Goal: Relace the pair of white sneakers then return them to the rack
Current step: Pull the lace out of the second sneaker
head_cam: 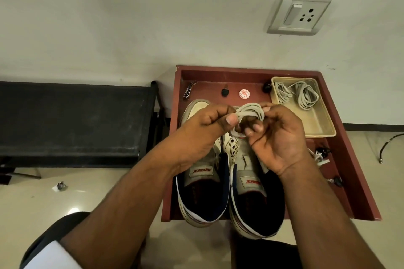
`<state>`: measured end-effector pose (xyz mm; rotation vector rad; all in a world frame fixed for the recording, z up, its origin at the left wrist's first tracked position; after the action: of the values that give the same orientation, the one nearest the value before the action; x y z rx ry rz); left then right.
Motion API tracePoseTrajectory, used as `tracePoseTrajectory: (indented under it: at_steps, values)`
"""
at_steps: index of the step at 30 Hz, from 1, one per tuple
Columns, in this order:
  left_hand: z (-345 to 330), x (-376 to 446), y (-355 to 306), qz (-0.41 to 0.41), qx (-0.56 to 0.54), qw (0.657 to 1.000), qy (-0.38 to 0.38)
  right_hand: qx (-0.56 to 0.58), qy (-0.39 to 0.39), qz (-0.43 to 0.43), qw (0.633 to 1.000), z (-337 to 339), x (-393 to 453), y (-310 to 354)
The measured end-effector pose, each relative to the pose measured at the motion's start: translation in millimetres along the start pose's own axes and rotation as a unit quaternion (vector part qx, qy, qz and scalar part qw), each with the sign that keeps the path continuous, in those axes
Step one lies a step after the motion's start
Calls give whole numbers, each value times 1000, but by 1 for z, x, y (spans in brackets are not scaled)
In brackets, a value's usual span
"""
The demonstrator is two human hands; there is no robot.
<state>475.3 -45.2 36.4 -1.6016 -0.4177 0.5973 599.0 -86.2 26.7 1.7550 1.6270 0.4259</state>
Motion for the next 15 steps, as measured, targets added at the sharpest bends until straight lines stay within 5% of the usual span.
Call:
tracePoseTrajectory:
  at_steps: [8,12,15]
  values:
    - [11,-2,0,-21,-50,994,-98,-155,96,-7,983,-5,-4,4]
    - [-7,0,-3,-13,-37,992,-124,-357,71,70,929,3,-15,30]
    - [-31,10,-12,-8,-41,989,-142,-376,22,101,921,17,-26,46]
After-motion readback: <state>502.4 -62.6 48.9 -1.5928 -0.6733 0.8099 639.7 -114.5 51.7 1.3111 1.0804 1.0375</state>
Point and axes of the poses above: each hand's wrist, its own x-axis towards the middle knuckle, its own z-axis out of the back of the hand, y = z × x, the point moved 6 cm from there along x, towards the middle knuckle, and after that the axes turned 9 degrees about y, right-handed, at the moved point
